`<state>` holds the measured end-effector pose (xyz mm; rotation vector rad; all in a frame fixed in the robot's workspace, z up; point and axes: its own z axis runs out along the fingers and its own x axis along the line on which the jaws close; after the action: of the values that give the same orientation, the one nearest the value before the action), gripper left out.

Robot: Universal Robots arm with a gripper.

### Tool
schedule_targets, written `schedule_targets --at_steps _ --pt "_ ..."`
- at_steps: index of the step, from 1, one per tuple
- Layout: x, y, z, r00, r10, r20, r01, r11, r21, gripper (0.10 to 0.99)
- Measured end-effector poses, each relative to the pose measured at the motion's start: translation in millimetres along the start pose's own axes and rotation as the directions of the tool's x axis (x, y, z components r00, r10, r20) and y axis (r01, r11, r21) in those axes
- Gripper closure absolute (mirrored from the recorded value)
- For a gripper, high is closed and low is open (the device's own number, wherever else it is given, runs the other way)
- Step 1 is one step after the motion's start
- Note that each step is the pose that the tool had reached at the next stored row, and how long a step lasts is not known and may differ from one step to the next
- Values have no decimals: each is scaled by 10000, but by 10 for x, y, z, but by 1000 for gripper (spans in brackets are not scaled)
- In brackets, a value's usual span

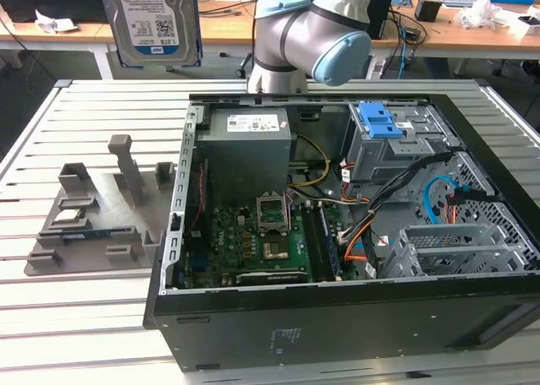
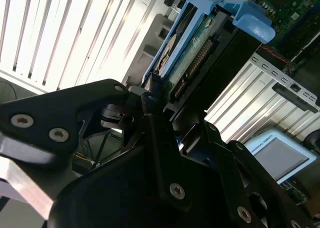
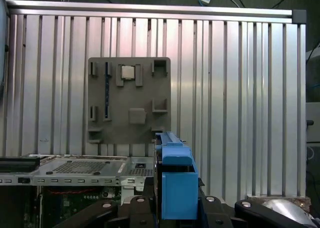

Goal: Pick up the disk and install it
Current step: 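Pick up the disk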

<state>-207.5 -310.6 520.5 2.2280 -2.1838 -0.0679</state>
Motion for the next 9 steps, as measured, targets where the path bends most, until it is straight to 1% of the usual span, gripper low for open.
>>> schedule_targets --at_steps 9 --pt "5 -301 -14 10000 -1 -1 1 10000 -1 718"
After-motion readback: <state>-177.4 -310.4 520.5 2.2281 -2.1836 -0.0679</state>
